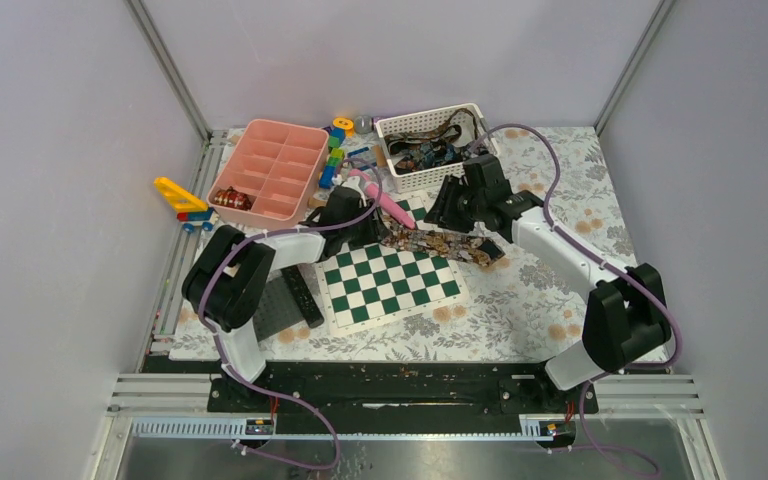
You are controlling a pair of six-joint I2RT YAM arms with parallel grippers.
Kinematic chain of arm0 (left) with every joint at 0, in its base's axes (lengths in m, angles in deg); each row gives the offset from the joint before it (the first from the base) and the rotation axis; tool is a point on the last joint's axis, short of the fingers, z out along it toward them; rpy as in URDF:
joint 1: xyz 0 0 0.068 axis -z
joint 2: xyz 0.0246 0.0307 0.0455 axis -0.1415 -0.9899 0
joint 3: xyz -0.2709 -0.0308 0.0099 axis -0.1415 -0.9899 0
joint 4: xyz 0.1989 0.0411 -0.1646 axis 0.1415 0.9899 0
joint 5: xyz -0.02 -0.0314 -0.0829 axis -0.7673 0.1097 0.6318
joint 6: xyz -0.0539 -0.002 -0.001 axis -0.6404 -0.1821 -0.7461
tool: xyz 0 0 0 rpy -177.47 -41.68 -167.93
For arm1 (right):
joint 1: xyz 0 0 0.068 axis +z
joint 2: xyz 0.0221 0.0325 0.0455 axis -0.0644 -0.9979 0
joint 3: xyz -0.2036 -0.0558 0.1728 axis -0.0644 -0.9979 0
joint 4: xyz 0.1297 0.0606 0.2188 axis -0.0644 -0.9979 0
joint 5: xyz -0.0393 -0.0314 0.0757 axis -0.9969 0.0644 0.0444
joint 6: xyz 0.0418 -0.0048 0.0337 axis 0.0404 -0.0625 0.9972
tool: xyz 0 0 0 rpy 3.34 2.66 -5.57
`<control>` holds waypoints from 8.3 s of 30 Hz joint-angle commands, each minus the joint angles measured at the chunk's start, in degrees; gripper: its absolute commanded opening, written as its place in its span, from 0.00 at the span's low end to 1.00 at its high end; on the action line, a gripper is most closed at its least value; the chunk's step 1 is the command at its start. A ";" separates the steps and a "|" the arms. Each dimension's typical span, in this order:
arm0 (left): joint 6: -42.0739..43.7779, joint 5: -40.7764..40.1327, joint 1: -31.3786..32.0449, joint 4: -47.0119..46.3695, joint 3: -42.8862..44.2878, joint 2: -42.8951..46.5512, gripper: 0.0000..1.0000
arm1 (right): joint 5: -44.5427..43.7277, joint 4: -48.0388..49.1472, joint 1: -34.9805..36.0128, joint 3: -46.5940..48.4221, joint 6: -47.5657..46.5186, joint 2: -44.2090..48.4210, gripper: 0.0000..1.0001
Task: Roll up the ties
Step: Roll the tie at the center of the board.
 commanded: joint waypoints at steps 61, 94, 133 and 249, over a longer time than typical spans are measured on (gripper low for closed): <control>17.39 -50.30 16.32 36.86 25.24 -9.07 0.42 | -5.50 -0.44 -5.84 -2.98 0.72 26.16 0.53; 20.94 -53.28 21.51 41.97 33.05 -16.40 0.45 | -5.02 -1.52 -6.29 -3.66 0.65 28.73 0.56; 18.08 -41.52 22.59 42.90 38.00 -17.46 0.59 | -4.13 -1.52 -6.55 -4.58 0.80 28.42 0.57; -2.58 1.19 -2.48 -9.95 -4.62 3.77 0.73 | 5.85 0.59 2.70 15.89 -0.46 -28.98 0.41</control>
